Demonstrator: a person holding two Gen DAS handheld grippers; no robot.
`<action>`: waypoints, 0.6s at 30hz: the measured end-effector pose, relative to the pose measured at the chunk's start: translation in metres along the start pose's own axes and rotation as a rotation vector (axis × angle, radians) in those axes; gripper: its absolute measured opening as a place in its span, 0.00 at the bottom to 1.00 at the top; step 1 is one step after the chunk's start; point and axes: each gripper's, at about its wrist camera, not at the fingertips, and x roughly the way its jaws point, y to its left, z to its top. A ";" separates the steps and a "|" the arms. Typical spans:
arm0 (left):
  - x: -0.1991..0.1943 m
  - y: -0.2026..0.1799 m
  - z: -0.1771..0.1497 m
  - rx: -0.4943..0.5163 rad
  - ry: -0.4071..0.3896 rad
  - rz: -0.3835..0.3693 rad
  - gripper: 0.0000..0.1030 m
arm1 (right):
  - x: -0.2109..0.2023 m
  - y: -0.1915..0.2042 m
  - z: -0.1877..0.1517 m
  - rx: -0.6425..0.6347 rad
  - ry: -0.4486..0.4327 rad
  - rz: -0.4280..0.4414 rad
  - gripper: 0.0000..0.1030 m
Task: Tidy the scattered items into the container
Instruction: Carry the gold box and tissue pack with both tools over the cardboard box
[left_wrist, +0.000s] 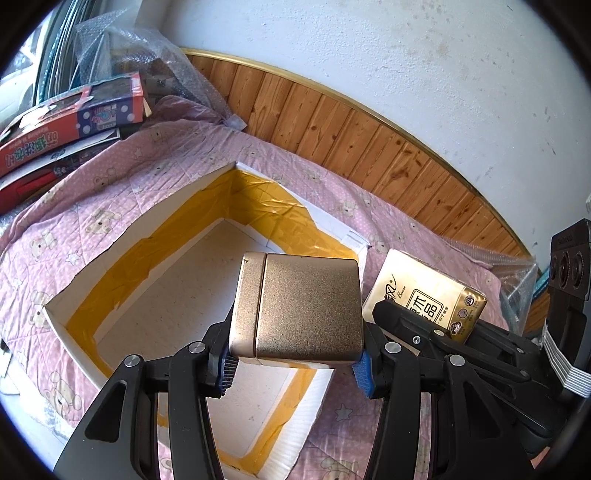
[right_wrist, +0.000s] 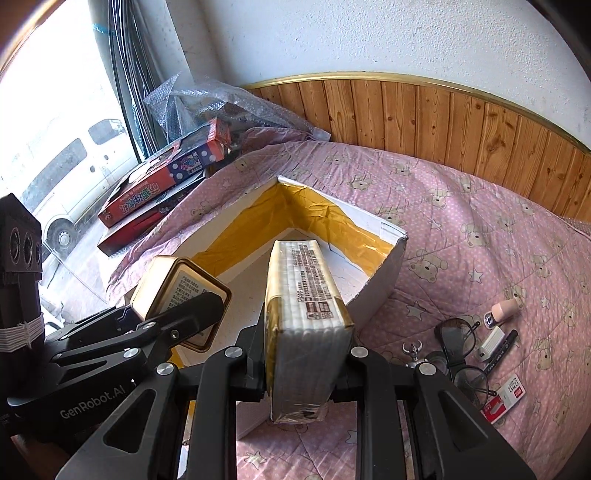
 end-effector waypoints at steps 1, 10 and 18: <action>0.002 0.002 0.003 -0.004 0.002 0.001 0.51 | 0.002 0.001 0.002 -0.002 0.001 0.000 0.23; 0.024 0.020 0.029 -0.028 0.035 0.044 0.51 | 0.025 0.009 0.023 -0.033 0.021 0.004 0.23; 0.051 0.032 0.044 -0.051 0.108 0.072 0.51 | 0.051 0.010 0.036 -0.071 0.054 -0.013 0.23</action>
